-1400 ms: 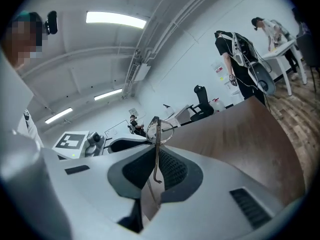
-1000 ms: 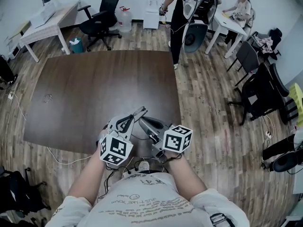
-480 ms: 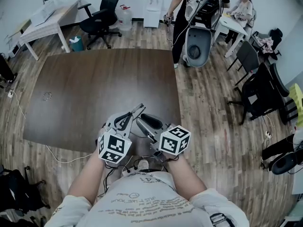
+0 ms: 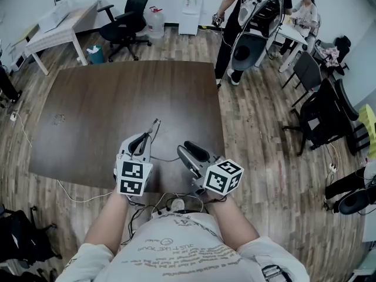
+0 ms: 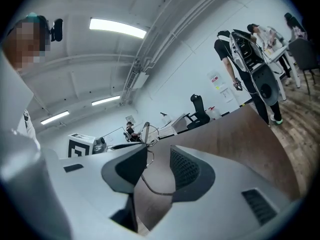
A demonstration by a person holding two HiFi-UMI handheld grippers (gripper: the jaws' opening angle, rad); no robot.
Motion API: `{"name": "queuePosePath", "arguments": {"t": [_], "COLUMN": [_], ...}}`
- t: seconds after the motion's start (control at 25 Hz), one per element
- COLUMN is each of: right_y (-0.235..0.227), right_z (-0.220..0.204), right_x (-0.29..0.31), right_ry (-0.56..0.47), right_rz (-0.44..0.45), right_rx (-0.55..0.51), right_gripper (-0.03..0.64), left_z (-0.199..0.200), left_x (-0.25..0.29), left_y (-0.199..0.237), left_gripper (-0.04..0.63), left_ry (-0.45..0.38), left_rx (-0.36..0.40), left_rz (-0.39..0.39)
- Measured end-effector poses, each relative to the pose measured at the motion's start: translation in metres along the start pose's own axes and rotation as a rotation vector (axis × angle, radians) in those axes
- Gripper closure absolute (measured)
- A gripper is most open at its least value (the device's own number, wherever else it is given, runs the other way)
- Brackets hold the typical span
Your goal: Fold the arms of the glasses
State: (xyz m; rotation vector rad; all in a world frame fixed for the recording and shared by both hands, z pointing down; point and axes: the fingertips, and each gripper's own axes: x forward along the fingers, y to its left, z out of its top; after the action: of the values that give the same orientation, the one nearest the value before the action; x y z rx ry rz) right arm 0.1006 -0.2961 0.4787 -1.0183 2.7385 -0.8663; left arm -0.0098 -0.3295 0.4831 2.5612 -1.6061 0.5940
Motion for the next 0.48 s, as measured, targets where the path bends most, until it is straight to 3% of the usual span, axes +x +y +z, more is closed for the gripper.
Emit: {"name": "queuePosePath", "arguments": {"t": [0.24, 0.48], "right_y": [0.004, 0.018], "right_z": [-0.019, -0.051], "right_x": [-0.007, -0.004], "right_ry": [0.015, 0.073], "right_rz": [-0.003, 0.042], "right_rx": [0.053, 0.101], "right_gripper": [0.48, 0.48], "left_z": [-0.003, -0.012], "left_x": [-0.005, -0.008], "left_y": [0.027, 0.037], "left_gripper": [0.56, 0.56], "left_ry": [-0.014, -0.013], "left_rx": [-0.177, -0.395], "left_rz": [0.079, 0.071]}}
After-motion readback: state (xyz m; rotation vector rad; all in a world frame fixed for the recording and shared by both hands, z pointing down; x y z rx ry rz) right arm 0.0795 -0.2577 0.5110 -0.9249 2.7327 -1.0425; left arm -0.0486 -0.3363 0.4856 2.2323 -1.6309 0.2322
